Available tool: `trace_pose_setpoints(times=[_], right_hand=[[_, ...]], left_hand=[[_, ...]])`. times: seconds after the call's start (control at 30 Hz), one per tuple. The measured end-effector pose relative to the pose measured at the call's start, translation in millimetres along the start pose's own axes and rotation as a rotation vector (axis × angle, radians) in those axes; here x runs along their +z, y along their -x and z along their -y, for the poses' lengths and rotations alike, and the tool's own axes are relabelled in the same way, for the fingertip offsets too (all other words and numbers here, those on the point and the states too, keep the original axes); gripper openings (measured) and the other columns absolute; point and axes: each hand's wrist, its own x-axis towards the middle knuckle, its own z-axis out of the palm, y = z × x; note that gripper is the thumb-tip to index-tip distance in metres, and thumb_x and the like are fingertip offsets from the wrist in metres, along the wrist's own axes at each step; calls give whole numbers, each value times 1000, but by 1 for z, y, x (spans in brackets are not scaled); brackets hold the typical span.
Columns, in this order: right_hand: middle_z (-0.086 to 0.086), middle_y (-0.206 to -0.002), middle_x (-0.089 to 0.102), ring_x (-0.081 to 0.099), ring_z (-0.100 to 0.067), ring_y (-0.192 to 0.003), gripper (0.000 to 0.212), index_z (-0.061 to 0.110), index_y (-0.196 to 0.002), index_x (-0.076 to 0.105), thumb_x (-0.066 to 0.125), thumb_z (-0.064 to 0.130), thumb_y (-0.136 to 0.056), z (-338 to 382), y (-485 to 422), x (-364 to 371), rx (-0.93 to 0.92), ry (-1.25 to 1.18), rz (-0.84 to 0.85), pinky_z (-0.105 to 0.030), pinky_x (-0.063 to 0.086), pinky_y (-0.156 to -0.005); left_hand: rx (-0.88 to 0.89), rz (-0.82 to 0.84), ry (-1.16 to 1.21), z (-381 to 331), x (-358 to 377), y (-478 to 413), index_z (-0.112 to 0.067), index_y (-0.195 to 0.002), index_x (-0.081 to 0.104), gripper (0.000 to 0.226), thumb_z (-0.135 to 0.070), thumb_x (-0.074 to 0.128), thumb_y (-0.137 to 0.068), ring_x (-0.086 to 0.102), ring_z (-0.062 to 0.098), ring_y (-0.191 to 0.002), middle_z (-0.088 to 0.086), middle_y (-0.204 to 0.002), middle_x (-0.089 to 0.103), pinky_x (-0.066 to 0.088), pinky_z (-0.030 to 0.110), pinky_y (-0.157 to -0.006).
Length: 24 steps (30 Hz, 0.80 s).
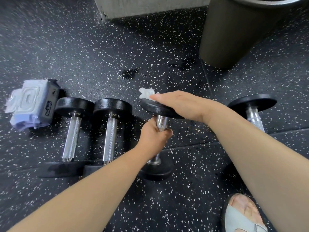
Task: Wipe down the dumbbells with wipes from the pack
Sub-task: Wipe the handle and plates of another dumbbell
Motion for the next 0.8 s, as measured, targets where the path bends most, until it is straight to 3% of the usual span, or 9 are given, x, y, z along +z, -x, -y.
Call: trace_pose_setpoints(times=[0.1,0.2,0.4,0.43,0.47,0.53,0.63,0.7,0.8], right_hand=[[8,-72,59,52,-11,-68,50,23,-71,64,38,58,-94,-7,-2,-5,157,22,-98,-27,37,-69],[3,-88,62,54,-15,-81,50,25,-81,67,33,60,-95,-20,12,-6,220,-1,-147,-31,37,-80],[15,-63,55,49,-11,-69,48,32,-70,69,36,51,-98,-26,53,-5,154,-70,-139,-24,38,-73],[15,-74,66,59,-13,-78,44,35,-77,72,37,48,-99,-27,57,-5,108,-98,-124,-22,15,-71],[14,-97,71,63,-9,-96,37,34,-97,73,38,45,-100,-25,60,-5,54,-137,-108,-22,23,-103],[28,-125,58,47,16,-115,36,30,-131,59,39,37,-101,-17,59,-2,-58,-196,-49,2,33,-94],[26,-144,40,34,14,-131,43,27,-143,45,40,34,-101,-5,39,5,-136,-149,27,-6,23,-110],[19,-145,45,39,6,-131,43,26,-140,50,39,41,-101,1,22,7,-114,-101,53,-16,25,-113],[4,-105,69,61,-10,-95,45,23,-102,69,36,53,-98,0,1,0,49,-5,4,-26,44,-91]], left_hand=[[-20,9,27,0,4,1,-12,-76,43,22,2,59,-81,39,16,-54,5,-64,44,36,21,-44],[-26,29,20,0,7,-1,-18,-69,40,31,3,60,-79,37,13,-52,0,-60,42,35,23,-47],[-21,10,-29,1,9,-3,-17,-69,40,29,-1,62,-78,38,14,-52,0,-60,44,36,24,-48],[-15,15,-35,1,8,-3,-16,-70,40,27,-2,61,-79,39,15,-53,1,-60,44,36,25,-48],[-6,22,-44,0,7,-3,-15,-70,40,26,-1,60,-80,39,16,-54,3,-61,43,36,26,-48],[22,35,-56,-1,5,-1,-12,-72,41,22,1,57,-80,38,16,-56,5,-63,43,36,27,-48],[54,61,-57,2,2,-1,-7,-74,43,16,1,57,-79,37,16,-51,4,-58,43,35,26,-46],[48,78,-46,3,2,-1,-7,-71,40,19,2,56,-79,34,11,-44,0,-53,40,33,21,-43],[16,63,0,3,2,-2,-9,-75,42,20,4,57,-78,35,11,-46,1,-55,41,34,22,-43]])
